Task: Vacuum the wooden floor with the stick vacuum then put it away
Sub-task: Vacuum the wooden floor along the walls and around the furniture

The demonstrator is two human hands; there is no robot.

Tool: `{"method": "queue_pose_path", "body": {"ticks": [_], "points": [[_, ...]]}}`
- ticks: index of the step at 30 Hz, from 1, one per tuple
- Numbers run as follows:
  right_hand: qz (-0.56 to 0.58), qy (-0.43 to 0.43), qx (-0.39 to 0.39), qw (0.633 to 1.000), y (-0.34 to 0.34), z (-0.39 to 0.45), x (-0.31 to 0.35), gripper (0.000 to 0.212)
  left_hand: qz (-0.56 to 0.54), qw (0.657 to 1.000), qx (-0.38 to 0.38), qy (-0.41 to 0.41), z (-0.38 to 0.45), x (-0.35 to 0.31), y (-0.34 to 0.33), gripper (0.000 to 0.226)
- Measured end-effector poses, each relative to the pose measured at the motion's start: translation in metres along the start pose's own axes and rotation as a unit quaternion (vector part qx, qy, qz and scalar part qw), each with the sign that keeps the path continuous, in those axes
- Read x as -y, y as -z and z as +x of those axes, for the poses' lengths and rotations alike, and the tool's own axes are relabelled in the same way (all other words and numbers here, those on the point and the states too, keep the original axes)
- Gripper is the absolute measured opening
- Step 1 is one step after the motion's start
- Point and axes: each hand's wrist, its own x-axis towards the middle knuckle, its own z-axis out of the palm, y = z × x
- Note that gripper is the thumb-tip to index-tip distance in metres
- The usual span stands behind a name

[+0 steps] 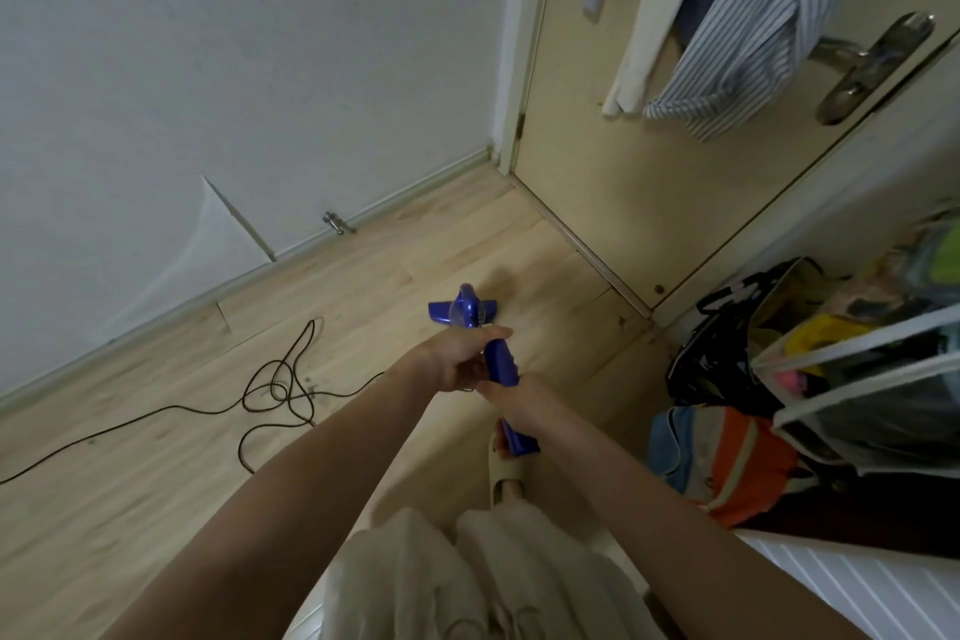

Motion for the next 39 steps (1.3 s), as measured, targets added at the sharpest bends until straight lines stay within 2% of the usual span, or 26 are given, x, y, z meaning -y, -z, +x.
{"method": "queue_pose_path", "body": {"ticks": [3, 10, 17, 24, 32, 39], "points": [[0.011, -0.006, 0.005, 1.000, 0.011, 0.014, 0.012, 0.025, -0.016, 1.000, 0.006, -0.002, 0.008, -0.018, -0.005, 0.047], [0.004, 0.053, -0.029, 0.998, 0.042, 0.074, 0.052, 0.023, -0.064, 0.998, -0.017, -0.007, 0.052, -0.086, -0.009, 0.053], [-0.079, 0.072, -0.015, 0.994, 0.101, 0.149, 0.105, 0.034, -0.112, 0.993, -0.036, -0.024, 0.110, -0.154, -0.024, 0.021], [-0.131, 0.089, 0.007, 0.987, 0.151, 0.228, 0.132, 0.031, -0.159, 0.983, -0.086, -0.034, 0.173, -0.206, -0.041, 0.030], [-0.149, 0.114, 0.042, 0.981, 0.153, 0.265, 0.151, 0.021, -0.174, 0.979, -0.103, -0.025, 0.197, -0.230, -0.025, 0.027], [-0.231, 0.118, 0.079, 0.962, 0.158, 0.253, 0.152, 0.015, -0.225, 0.969, -0.100, -0.021, 0.183, -0.212, -0.021, 0.022]]}}
